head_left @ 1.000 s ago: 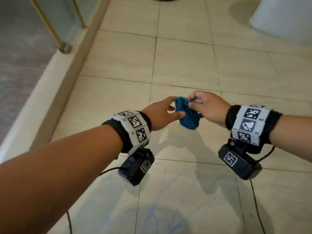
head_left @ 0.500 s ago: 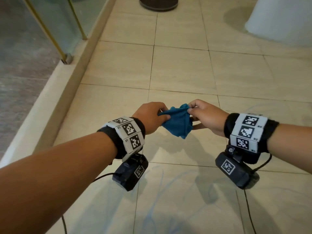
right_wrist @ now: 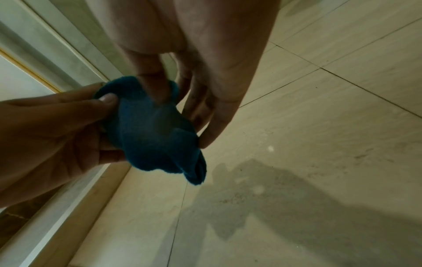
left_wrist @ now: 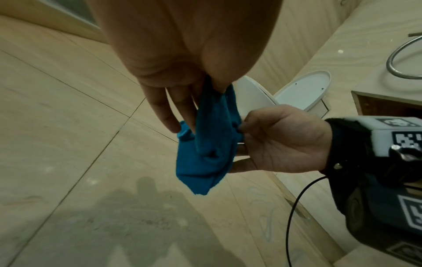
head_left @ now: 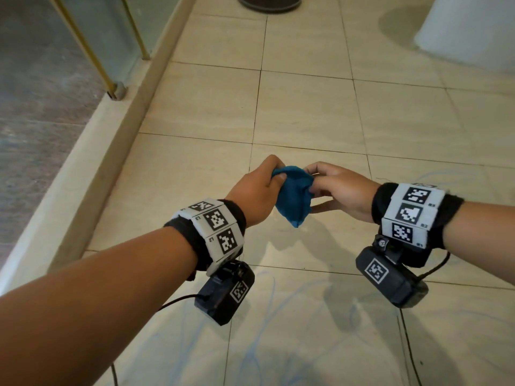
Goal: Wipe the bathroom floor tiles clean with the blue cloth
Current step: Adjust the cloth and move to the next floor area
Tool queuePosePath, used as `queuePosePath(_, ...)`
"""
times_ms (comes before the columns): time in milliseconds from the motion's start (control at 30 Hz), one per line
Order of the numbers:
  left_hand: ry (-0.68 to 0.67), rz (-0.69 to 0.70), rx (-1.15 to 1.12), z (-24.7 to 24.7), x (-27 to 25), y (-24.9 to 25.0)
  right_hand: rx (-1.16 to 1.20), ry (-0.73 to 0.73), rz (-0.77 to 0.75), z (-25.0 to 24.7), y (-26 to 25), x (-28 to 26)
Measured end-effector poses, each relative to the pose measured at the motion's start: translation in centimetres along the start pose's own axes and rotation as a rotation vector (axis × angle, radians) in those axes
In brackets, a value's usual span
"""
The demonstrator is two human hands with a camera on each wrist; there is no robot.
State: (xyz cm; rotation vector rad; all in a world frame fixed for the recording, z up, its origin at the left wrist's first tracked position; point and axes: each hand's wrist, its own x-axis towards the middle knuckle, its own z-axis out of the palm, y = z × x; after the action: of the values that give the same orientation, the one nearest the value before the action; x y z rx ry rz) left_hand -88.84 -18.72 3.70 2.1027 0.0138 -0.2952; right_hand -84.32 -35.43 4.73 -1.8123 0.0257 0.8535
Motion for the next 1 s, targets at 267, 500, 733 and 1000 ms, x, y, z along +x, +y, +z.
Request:
queuePosePath(267,0.037,-0.045,0.018,-0.8,0.1,-0.7,-0.181,-0.015,-0.080,-0.2,0.9,0.1)
queuePosePath(500,0.013,-0.145,0.154,-1.2,-0.3,-2.7,-0.078,0.050,-0.112,-1.0,0.5,0.5)
queuePosePath(733,-0.262,-0.133,0.172,0.1,-0.3,-1.7,0.156,-0.093,-0.132,-0.4,-0.3,0.6)
queuePosePath(1000,-0.092,-0.132,0.223,-0.3,-0.3,-2.9,-0.173,0.021,-0.180,-1.9,-0.9,0.7)
